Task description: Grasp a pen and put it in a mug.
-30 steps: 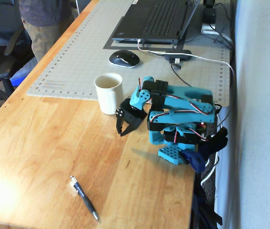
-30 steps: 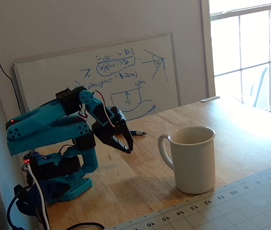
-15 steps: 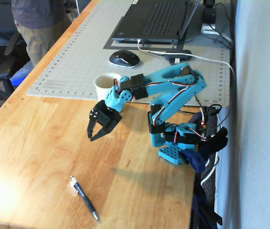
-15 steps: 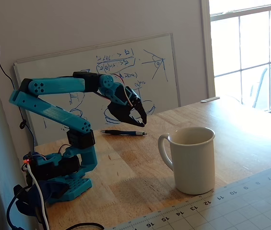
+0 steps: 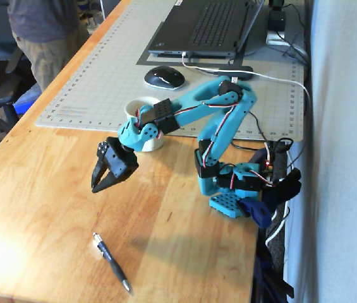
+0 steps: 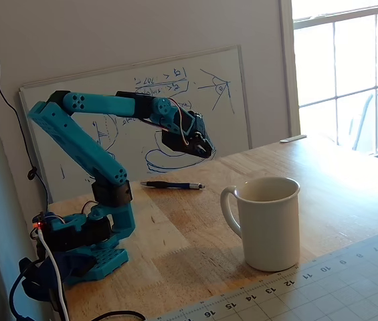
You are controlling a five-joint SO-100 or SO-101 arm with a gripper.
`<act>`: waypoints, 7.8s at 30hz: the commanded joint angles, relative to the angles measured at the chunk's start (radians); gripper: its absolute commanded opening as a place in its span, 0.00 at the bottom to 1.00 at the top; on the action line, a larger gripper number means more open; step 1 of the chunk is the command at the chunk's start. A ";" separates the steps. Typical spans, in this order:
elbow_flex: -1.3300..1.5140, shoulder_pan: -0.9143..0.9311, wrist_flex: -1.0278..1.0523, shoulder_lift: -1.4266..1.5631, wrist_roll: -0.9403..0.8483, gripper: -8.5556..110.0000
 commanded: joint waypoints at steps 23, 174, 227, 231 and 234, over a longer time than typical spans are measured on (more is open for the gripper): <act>-0.221 -0.265 -0.028 -0.253 1.397 0.24; -0.290 -0.342 -0.178 -0.535 0.927 0.08; 0.104 0.706 -0.954 0.291 0.293 0.08; 0.166 0.792 -1.054 0.344 0.293 0.08; 0.192 0.873 -1.091 0.376 0.293 0.08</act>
